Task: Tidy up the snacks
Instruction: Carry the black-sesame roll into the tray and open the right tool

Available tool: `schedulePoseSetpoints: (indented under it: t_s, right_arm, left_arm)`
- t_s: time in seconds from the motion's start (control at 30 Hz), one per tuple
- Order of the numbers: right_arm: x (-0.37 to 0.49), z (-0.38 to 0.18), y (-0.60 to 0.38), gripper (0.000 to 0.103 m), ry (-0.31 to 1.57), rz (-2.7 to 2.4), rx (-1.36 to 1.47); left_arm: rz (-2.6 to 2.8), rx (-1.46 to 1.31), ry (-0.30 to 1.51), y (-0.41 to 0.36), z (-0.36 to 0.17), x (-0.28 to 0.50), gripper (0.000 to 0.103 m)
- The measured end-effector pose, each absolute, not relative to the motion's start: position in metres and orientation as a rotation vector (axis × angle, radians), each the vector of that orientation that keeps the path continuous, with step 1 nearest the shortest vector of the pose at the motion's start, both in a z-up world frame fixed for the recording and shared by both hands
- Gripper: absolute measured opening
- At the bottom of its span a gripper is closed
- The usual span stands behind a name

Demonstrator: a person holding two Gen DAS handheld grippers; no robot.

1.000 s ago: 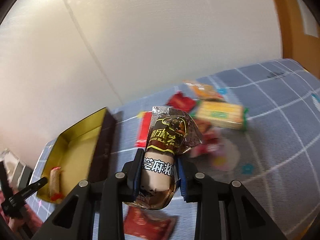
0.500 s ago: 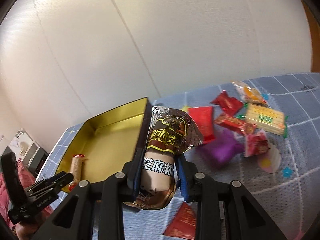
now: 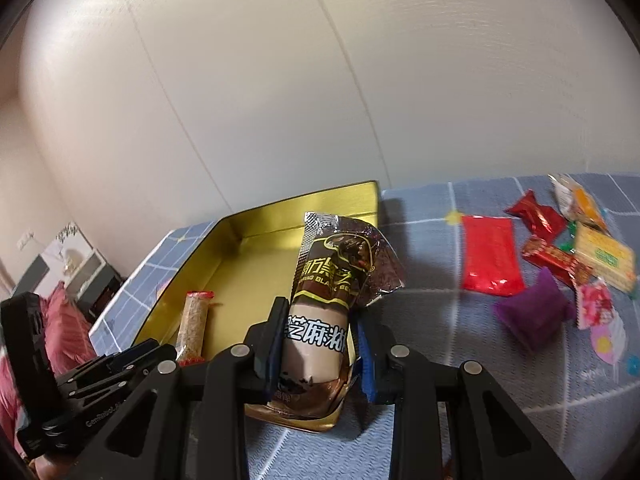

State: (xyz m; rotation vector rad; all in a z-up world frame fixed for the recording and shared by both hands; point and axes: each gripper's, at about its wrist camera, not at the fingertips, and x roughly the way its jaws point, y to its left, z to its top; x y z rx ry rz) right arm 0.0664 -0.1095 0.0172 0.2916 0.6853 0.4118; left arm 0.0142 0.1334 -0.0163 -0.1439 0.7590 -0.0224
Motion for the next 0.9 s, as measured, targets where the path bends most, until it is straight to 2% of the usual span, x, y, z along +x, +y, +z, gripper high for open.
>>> schedulePoseSetpoints:
  t_s: [0.4,0.77,0.9]
  right_arm:
    - [0.082,0.003,-0.077,0.031,0.741,0.419,0.087]
    - [0.081,0.006,-0.093,0.035,0.72,0.39,0.153]
    - [0.077,0.012,-0.107,0.042,0.697,0.362,0.195]
  left_arm:
    - [-0.004,-0.177,0.757,0.138,-0.018,0.01,0.037]
    - [-0.021,-0.186,0.738,0.136,-0.014,0.008,0.037]
    - [-0.056,-0.192,0.732,0.13,-0.011,0.008,0.037]
